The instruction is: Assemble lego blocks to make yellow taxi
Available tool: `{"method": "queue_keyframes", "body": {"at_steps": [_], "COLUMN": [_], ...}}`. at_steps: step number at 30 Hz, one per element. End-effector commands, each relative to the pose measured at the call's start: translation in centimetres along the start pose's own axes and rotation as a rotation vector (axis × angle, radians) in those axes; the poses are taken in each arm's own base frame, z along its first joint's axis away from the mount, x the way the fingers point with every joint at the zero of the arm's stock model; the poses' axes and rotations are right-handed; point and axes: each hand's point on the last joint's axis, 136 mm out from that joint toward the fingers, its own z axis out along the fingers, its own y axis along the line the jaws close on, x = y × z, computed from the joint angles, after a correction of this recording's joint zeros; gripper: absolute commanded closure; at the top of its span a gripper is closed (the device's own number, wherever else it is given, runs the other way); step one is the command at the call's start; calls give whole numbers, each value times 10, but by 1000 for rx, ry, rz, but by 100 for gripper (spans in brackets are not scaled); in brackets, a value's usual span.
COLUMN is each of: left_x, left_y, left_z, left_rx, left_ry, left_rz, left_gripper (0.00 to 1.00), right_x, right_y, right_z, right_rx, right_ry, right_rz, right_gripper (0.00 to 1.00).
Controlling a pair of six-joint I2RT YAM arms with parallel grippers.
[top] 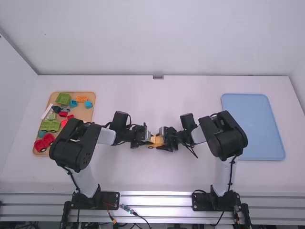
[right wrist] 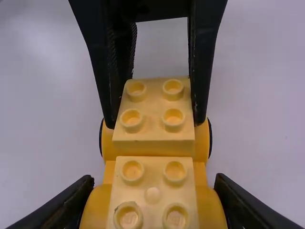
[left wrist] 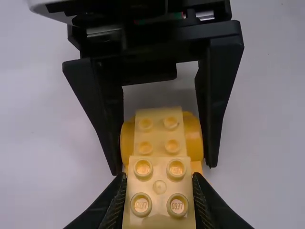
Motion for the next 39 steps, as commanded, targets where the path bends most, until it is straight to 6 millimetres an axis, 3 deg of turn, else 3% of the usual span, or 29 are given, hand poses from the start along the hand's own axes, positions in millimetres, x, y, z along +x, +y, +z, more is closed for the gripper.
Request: {"method": "queue_keyframes", "body": {"at_steps": [1,9,14,15,16,17,24,31,32,33,35,36,37,39], "left_x": [-5,-3,-3,-3,-3,-4,-22,-39,-41,-43,-46,-46,-45,-41], "left_y": [-4,-2,-2,-2,-2,-1,21,23,22,21,17,17,15,9], "left_z": [4,2,2,2,2,2,-3,-15,-17,-19,-21,-21,-21,-21], "left_rx": [27,18,17,15,15,12,-56,-70,-68,-66,-58,-57,-52,-32], "left_ry": [-26,-21,-20,-21,-21,-24,-71,-77,-75,-74,-68,-67,-59,-45], "left_rz": [12,9,10,12,12,16,-98,-83,-87,-90,-89,-88,-86,-88], "left_gripper": [82,78,59,43,43,1,1,1,2,9,68,72,92,98], "right_x": [0,0,1,1,1,1,1,2,2,3,3,3,3,3], "right_y": [-3,-2,-2,-2,-2,-2,-1,-1,-2,-2,-2,-2,-2,-2], "right_z": [3,3,3,3,3,3,3,3,3,3,3,3,3,3], "right_rx": [-3,-4,-5,-6,-6,-5,-5,-5,-3,-1,-1,-1,-1,-1], "right_ry": [-8,-7,-6,-6,-6,-5,-2,-1,1,5,4,4,5,4], "right_rz": [17,17,20,20,20,20,23,23,24,23,23,23,24,23], "right_gripper": [35,36,35,36,36,35,35,35,35,35,35,35,35,35]}}
